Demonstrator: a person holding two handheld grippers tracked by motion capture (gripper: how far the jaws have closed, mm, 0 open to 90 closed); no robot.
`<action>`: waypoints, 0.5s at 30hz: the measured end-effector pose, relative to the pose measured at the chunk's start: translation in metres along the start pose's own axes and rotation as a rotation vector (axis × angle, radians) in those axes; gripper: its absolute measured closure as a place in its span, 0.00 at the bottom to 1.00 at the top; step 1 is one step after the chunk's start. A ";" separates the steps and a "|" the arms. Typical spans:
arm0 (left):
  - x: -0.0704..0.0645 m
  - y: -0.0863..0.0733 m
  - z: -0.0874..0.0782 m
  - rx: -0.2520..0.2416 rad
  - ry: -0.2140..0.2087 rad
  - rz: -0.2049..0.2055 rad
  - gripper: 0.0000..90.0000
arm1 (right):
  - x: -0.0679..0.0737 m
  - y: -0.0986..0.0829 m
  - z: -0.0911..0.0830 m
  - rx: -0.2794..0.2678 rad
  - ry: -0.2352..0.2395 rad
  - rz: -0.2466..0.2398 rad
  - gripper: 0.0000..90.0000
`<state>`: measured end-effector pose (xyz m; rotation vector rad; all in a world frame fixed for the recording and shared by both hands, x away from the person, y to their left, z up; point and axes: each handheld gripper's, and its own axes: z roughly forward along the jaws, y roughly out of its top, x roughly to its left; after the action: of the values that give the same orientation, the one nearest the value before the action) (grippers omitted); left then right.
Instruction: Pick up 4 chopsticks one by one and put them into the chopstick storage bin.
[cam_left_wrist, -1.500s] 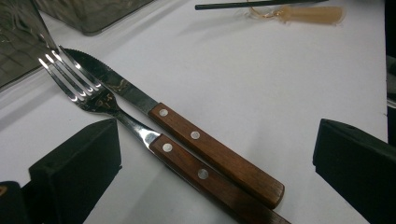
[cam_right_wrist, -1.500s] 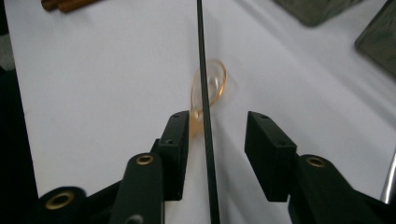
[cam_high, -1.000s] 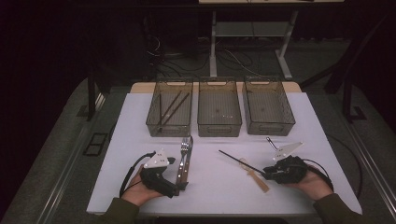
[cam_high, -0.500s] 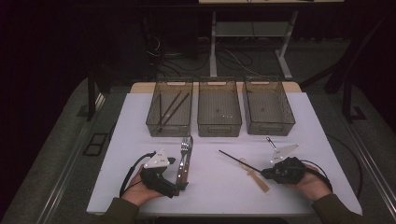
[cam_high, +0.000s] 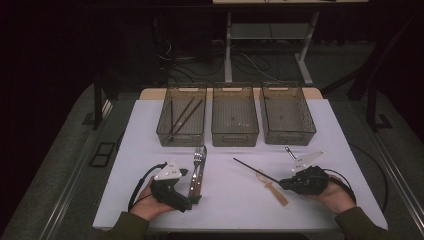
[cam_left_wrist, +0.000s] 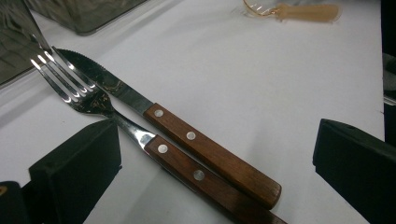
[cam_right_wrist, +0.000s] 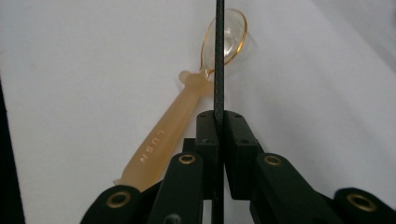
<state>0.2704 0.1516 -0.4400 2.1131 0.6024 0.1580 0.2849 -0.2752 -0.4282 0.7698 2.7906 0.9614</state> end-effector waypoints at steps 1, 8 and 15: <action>0.000 0.000 0.000 0.000 0.000 -0.001 0.00 | 0.000 0.001 -0.001 -0.007 0.003 0.002 0.94; 0.000 0.000 0.000 0.001 0.002 -0.002 0.00 | 0.000 0.012 -0.006 -0.050 0.023 0.006 0.94; 0.000 0.000 0.000 0.003 0.002 0.000 0.00 | -0.001 0.029 -0.005 -0.080 0.037 0.010 0.95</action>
<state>0.2705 0.1517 -0.4402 2.1161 0.6044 0.1595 0.2969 -0.2587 -0.4074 0.7632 2.7628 1.0924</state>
